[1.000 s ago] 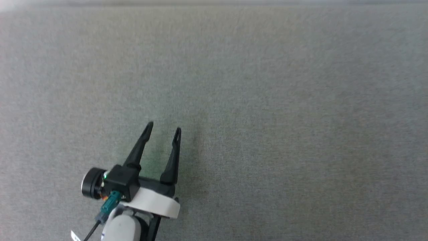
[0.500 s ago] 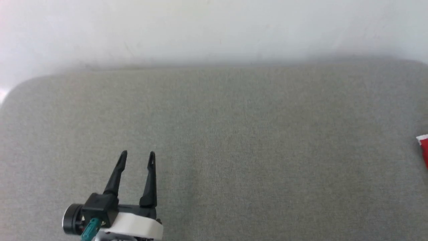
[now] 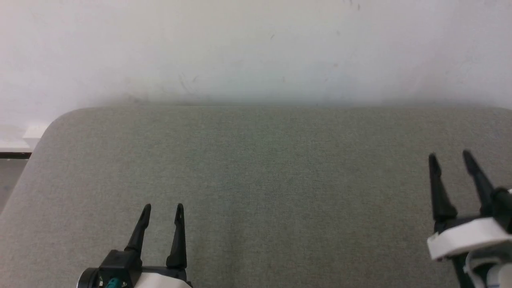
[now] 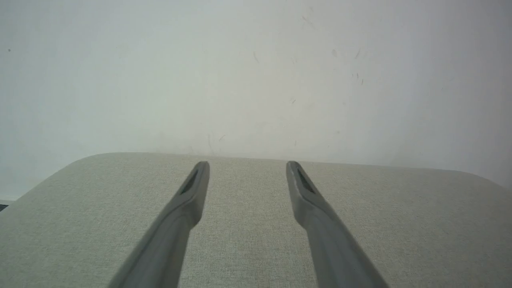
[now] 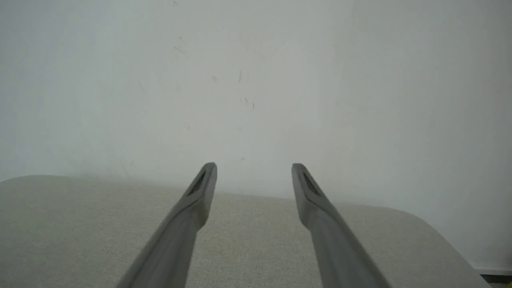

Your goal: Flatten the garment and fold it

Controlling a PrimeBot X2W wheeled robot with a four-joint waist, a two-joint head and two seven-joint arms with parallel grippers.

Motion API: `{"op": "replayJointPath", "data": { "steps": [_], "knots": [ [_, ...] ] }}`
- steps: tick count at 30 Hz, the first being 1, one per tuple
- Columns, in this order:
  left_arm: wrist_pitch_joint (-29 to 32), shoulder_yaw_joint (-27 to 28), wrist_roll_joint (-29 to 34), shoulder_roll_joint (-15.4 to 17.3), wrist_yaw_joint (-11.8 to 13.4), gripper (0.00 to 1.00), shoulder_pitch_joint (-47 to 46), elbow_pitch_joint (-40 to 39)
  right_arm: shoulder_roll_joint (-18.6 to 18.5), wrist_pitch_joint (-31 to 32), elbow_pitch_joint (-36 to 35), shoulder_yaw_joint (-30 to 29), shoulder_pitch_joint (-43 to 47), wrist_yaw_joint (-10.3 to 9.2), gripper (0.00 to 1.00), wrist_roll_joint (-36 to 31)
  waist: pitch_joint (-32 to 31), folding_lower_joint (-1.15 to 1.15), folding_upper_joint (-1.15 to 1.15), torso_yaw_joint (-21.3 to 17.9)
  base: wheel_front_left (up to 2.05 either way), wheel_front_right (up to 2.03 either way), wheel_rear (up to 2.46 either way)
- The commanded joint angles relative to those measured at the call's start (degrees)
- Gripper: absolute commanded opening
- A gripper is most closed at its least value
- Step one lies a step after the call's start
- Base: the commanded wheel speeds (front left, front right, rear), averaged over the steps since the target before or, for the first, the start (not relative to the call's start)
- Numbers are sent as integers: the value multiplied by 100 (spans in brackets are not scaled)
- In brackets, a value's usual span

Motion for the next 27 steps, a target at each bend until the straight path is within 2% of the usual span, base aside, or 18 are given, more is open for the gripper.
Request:
{"op": "replayJointPath", "data": {
  "steps": [1, 9, 24, 25, 27],
  "knots": [
    [-27, -13, -48, -12, 28, 100, 66, 63, 96, -104, -29, 45, 242, -12, 100, 9, -54, 1, -1, 82, 0, 0, 0],
    [-27, -123, 22, -7, 16, 100, 140, 384, 435, -499, 213, 112, 924, -12, 100, -179, -92, 1, -1, 159, 0, 0, 0],
    [-27, -138, 13, -8, 53, 100, 85, 479, 506, -667, 446, 212, 1047, -12, 100, -273, -132, 1, -1, 169, 0, 0, 0],
    [0, -139, 14, 0, 24, 0, 102, 479, 479, -639, 439, 199, 1000, 0, 0, -237, -132, 1, -1, 169, 0, 0, 0],
    [10, -145, 15, 1, 24, 0, 102, 481, 475, -636, 439, 194, 999, 1, 0, -233, -132, 1, -1, 169, 0, 0, 0]
  ]
}}
